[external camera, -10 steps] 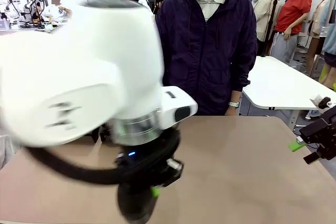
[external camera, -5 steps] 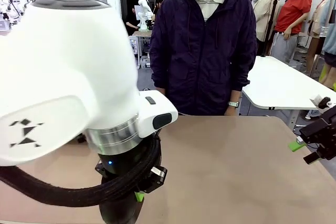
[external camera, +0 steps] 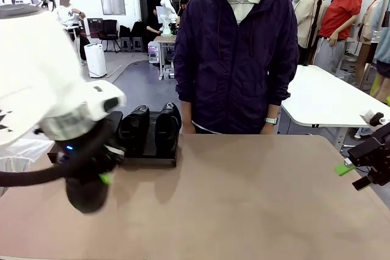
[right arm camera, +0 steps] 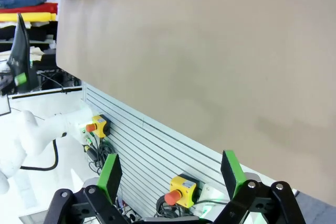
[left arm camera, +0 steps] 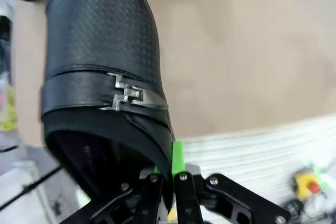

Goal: Organize the shoes by placing them on the stand.
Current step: Place the Shoe from the middle of the table onto the Shoes Stand.

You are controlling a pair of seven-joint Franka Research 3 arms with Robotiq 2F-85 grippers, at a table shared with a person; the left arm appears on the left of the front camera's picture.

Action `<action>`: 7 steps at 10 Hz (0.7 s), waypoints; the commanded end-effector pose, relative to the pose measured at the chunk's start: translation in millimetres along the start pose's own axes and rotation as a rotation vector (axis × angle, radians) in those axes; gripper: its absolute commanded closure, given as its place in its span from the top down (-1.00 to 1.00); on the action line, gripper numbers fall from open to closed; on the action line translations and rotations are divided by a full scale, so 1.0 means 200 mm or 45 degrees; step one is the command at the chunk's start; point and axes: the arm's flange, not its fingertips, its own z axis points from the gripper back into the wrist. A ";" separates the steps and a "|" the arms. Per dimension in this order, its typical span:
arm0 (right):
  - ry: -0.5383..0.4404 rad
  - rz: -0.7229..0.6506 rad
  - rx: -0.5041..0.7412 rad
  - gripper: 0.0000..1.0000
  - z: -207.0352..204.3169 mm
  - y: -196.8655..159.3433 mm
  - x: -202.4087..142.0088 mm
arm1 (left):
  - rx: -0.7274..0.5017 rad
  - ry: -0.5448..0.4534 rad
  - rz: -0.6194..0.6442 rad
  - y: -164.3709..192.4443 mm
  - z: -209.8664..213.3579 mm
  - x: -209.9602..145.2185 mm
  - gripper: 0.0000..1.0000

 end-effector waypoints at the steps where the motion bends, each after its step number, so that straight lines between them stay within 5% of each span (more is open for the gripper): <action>1: -0.020 0.033 0.039 1.00 0.00 0.00 0.01 | 0.115 -0.170 -0.077 0.16 -0.15 0.11 -1.00; 3: -0.020 0.033 0.039 1.00 0.00 0.00 0.01 | 0.226 -0.247 0.106 0.34 -0.31 0.22 -1.00; 4: -0.020 0.033 0.039 1.00 0.00 0.00 0.01 | 0.143 -0.142 0.190 0.36 -0.35 0.24 -1.00; 5: -0.020 0.033 0.039 1.00 0.00 0.00 0.01 | 0.161 -0.196 0.022 0.30 -0.16 0.30 -1.00; 7: -0.020 0.033 0.039 1.00 0.00 0.00 0.01 | 0.161 -0.196 0.022 0.30 -0.16 0.30 -1.00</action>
